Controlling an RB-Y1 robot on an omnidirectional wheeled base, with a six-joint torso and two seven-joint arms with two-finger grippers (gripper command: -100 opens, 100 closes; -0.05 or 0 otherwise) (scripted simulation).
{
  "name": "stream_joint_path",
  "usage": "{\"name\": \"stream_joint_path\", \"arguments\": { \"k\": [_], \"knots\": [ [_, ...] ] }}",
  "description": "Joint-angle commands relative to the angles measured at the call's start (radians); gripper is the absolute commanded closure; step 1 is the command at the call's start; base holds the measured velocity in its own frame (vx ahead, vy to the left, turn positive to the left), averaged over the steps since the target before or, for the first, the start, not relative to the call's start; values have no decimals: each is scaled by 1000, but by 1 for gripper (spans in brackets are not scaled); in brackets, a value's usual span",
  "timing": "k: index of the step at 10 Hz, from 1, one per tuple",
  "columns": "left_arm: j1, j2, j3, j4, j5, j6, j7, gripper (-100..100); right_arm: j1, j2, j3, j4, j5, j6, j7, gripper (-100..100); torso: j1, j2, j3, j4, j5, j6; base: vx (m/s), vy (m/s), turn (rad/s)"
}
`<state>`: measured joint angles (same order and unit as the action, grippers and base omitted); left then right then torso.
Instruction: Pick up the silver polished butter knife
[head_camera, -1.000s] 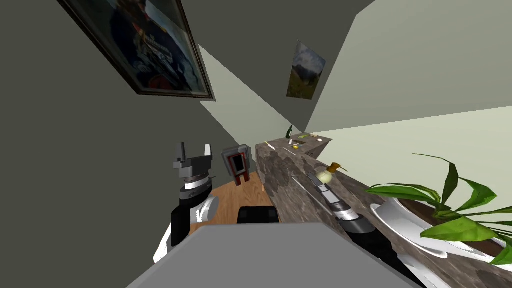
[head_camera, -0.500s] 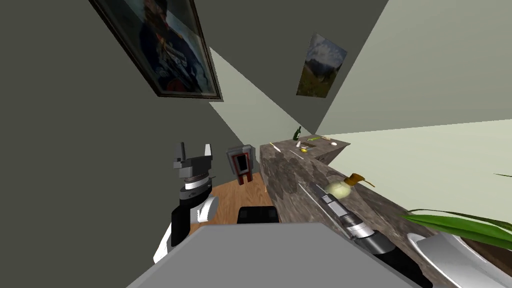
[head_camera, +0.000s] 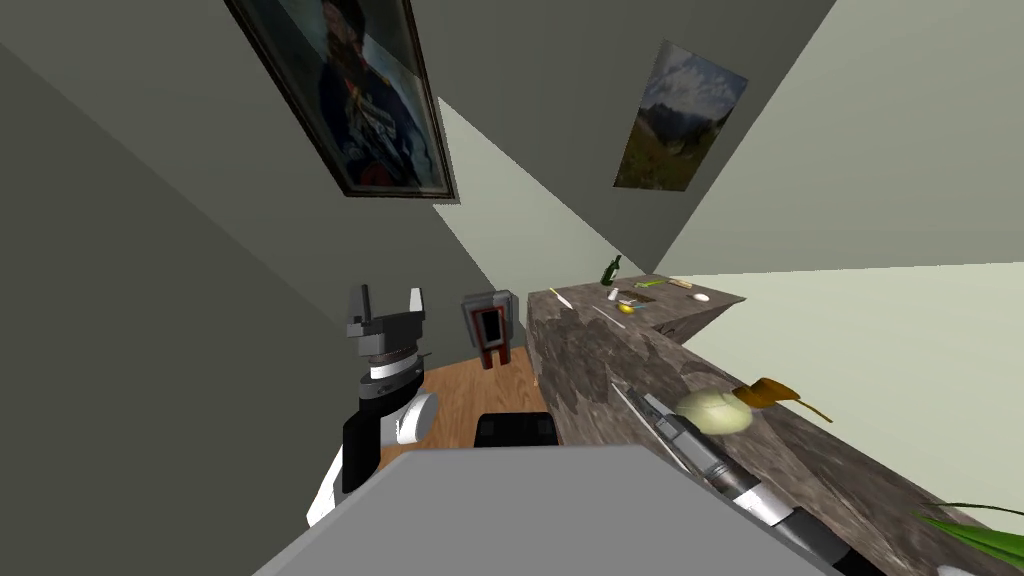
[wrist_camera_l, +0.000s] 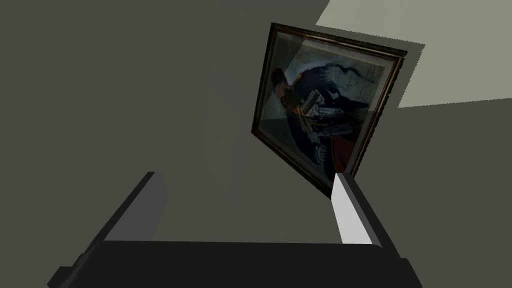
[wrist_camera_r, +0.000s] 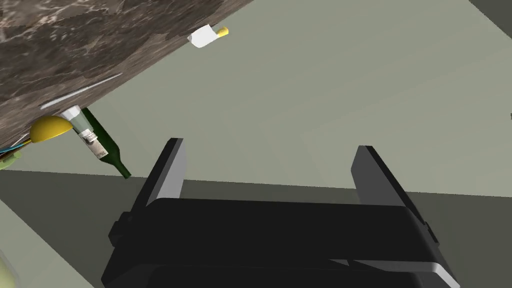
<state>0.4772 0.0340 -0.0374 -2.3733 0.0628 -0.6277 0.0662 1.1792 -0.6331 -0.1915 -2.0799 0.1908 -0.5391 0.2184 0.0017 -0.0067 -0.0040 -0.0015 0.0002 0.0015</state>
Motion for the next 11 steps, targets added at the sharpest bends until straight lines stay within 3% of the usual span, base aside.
{"name": "stream_joint_path", "arguments": {
  "k": [1, 4, 5, 9, 11],
  "knots": [
    [0, 0, 0, 0, 0, 0, 0, 0, 50, -26, 0, 20, 18, 13, 36, -100, 0, 0, 0, 0, 0, 0, 56, -24, 121],
    [0, 0, 0, 0, 0, 0, 0, 0, 134, -70, -2, 43, 46, 38, 96, -100, 1, 0, 0, 0, 0, 0, 58, -11, 153],
    [0, 0, 0, 0, 0, 0, 0, 0, 142, -70, -2, 43, 46, 38, 96, -100, 1, 0, 0, 0, 0, 0, 42, -7, 63],
    [0, 0, 0, 0, 0, 0, 0, 0, 285, -149, 1, 86, 100, 88, 208, -100, 1, -1, 0, 0, 0, 0, 67, -9, 146],
    [0, 0, 0, 0, 0, 0, 0, 0, 326, -166, 2, 94, 111, 100, 233, -100, 2, 0, 0, 0, 0, 0, 45, -5, 58]
  ]
}}
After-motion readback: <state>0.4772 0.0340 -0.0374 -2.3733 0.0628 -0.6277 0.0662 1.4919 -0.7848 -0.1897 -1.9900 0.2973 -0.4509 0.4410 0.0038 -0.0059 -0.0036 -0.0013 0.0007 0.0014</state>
